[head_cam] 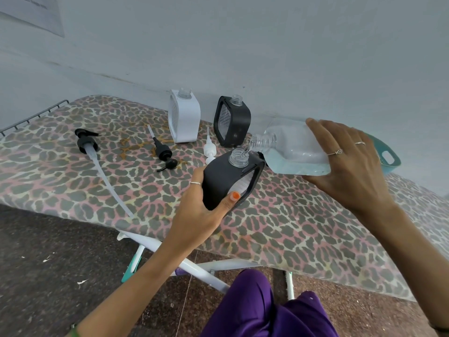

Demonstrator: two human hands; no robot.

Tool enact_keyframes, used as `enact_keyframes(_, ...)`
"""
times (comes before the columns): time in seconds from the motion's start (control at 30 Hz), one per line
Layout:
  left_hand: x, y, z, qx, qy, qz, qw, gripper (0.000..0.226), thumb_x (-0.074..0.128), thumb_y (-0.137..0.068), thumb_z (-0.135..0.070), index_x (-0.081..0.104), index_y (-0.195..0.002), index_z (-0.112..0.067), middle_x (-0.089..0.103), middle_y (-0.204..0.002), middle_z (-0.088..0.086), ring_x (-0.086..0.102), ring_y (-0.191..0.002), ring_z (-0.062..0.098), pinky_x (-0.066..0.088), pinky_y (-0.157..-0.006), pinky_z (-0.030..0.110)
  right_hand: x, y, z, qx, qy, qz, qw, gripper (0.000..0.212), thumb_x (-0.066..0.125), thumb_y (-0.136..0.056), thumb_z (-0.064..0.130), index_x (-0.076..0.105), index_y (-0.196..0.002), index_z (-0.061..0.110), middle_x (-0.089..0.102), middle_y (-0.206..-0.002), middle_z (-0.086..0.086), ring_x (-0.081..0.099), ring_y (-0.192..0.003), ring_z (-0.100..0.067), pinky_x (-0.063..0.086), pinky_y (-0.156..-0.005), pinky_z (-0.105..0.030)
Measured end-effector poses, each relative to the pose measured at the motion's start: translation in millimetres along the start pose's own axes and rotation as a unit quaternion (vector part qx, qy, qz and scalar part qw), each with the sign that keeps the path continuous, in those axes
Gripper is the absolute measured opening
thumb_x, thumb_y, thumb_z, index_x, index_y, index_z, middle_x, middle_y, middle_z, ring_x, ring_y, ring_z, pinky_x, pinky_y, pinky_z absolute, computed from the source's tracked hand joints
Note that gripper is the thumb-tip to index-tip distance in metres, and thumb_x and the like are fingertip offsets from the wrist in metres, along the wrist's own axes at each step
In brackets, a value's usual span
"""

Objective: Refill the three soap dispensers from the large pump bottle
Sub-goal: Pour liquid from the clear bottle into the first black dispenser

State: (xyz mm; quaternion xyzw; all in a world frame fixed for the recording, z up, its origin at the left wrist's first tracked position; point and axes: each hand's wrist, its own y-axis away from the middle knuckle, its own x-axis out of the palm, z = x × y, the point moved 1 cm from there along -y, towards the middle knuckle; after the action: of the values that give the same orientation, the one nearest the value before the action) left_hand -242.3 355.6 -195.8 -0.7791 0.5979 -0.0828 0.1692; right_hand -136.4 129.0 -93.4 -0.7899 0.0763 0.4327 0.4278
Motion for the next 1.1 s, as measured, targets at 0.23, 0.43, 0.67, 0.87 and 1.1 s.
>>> enact_keyframes(0.23, 1.1, 0.3, -0.2, -0.003, 0.003, 0.002, 1.000, 0.039, 0.066, -0.084, -0.045, 0.044, -0.116, -0.039, 0.065, -0.108, -0.020, 0.062, -0.104, 0.000, 0.048, -0.083, 0.012, 0.4, 0.9, -1.2, -0.006, 0.006, -0.006, 1.000, 0.075, 0.051, -0.084, 0.055, 0.049, -0.137, 0.002, 0.057, -0.126, -0.026, 0.056, -0.112, -0.047, 0.043, -0.092, -0.060)
enact_keyframes(0.43, 1.4, 0.9, -1.9, -0.001, 0.008, 0.004, 1.000, 0.041, 0.062, -0.082, -0.050, 0.044, -0.116, -0.037, 0.064, -0.108, -0.016, 0.062, -0.102, 0.000, 0.047, -0.083, 0.011, -0.3, 1.1, -0.9, -0.005, 0.006, -0.004, 1.000, 0.075, 0.051, -0.084, 0.054, 0.049, -0.137, 0.001, 0.057, -0.126, -0.027, 0.056, -0.111, -0.048, 0.043, -0.091, -0.061)
enact_keyframes(0.67, 1.1, 1.0, -2.9, 0.002, 0.014, 0.009, 1.000, 0.039, 0.060, -0.084, -0.048, 0.045, -0.116, -0.033, 0.064, -0.093, -0.028, 0.062, -0.089, -0.005, 0.046, -0.075, 0.008, 0.6, 1.3, -2.4, -0.009, 0.011, -0.014, 1.000, 0.075, 0.063, -0.081, 0.050, 0.050, -0.137, 0.002, 0.058, -0.126, -0.027, 0.057, -0.111, -0.047, 0.044, -0.091, -0.061)
enact_keyframes(0.87, 1.0, 0.8, -2.7, 0.001, 0.014, 0.008, 1.000, 0.035, 0.059, -0.087, -0.052, 0.045, -0.115, -0.037, 0.065, -0.103, -0.023, 0.062, -0.099, 0.000, 0.046, -0.081, 0.010, 1.4, 1.1, -5.1, -0.010, 0.013, -0.016, 1.000, 0.077, 0.072, -0.078, 0.046, 0.049, -0.138, 0.003, 0.057, -0.126, -0.026, 0.056, -0.112, -0.046, 0.044, -0.092, -0.060)
enact_keyframes(1.1, 0.6, 1.1, -3.3, -0.005, 0.028, 0.011, 1.000, 0.035, 0.054, -0.085, -0.056, 0.046, -0.115, -0.041, 0.065, -0.102, -0.021, 0.062, -0.098, 0.001, 0.046, -0.081, 0.012, 0.6, 0.5, -6.3, -0.008, 0.015, -0.015, 1.000, 0.079, 0.079, -0.076, 0.041, 0.048, -0.139, 0.004, 0.057, -0.128, -0.026, 0.056, -0.114, -0.046, 0.043, -0.093, -0.060)
